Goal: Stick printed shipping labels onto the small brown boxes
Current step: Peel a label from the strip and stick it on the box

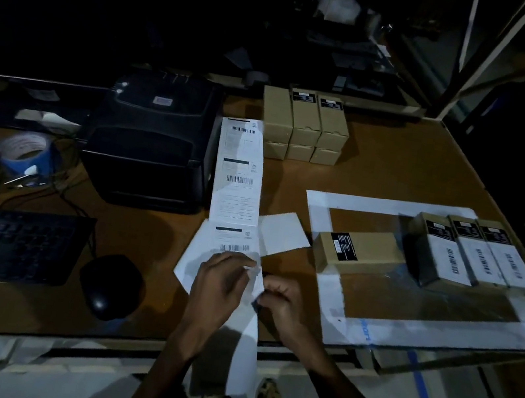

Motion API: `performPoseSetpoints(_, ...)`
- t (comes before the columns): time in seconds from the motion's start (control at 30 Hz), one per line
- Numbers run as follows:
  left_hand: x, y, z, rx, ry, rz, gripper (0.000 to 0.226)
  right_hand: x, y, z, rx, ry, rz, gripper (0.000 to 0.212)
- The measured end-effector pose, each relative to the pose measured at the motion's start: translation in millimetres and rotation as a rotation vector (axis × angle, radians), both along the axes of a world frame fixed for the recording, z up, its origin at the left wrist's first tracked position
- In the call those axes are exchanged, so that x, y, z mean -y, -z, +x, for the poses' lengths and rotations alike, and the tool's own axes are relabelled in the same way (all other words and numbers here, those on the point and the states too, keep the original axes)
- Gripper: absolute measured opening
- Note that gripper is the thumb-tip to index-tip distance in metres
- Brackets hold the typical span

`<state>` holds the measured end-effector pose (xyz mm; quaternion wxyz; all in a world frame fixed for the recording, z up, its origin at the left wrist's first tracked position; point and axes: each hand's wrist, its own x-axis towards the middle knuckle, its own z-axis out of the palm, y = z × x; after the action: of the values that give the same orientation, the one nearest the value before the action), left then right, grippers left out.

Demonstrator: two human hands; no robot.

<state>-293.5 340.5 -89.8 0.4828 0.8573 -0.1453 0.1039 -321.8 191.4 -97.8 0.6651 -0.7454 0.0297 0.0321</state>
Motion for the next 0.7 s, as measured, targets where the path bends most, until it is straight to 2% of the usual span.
performPoseSetpoints(0.13, -4, 5, 0, -0.052, 0.065, -0.019, 0.020, 2, -3, 1, -0.053, 0.099, 0.136, 0.015)
performPoseSetpoints(0.3, -4, 10, 1, -0.085, 0.081, 0.046, 0.027, 5, 0, -13, -0.091, 0.089, 0.081, 0.010)
performPoseSetpoints(0.43, -4, 10, 0, -0.045, 0.102, 0.064, 0.029, 6, -2, -18, -0.102, 0.085, 0.092, 0.016)
performPoseSetpoints(0.7, 0, 8, 2, -0.014, 0.110, 0.110, 0.033, 2, -1, -21, -0.001, 0.102, 0.011, 0.019)
